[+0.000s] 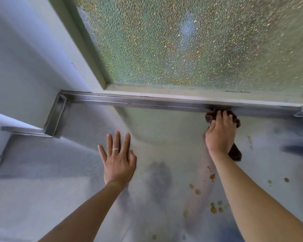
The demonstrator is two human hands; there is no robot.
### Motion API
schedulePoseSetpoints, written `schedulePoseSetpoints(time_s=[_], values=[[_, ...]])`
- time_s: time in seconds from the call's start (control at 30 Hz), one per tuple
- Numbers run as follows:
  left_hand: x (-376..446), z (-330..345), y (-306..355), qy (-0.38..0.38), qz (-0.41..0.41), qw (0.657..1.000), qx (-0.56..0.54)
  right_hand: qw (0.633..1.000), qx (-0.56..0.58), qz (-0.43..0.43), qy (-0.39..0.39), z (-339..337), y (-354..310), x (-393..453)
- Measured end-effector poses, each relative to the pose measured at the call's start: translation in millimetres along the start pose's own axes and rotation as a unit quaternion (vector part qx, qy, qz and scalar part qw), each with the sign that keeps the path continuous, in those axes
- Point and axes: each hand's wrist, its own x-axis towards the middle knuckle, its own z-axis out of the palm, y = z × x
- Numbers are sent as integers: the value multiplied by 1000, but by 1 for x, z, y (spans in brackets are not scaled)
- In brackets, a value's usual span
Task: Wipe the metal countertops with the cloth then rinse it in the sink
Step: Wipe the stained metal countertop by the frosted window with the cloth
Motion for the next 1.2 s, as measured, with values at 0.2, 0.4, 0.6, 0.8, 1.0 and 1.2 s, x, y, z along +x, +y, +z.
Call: schedulePoseSetpoints(time_s=[0.2, 0.4, 0.6, 0.8, 1.0, 1.2], values=[[0, 3, -1, 15, 2, 1000, 3, 986, 74, -149, -15, 39, -160, -78], [1, 2, -3, 22, 7, 1000, 0, 936, 106, -330, -67, 57, -195, -68], [1, 2, -5, 16, 16, 1000, -9, 965, 52, -255, -15, 27, -88, -27], [1, 3, -5, 13, 15, 1000, -6, 996, 28, -83, 20, 12, -1, -4], [2, -1, -4, 16, 25, 999, -26, 987, 71, -146, -8, 31, -83, -59], [-10, -6, -17, 10, 65, 995, -80, 955, 91, -272, -69, 33, -148, -195]])
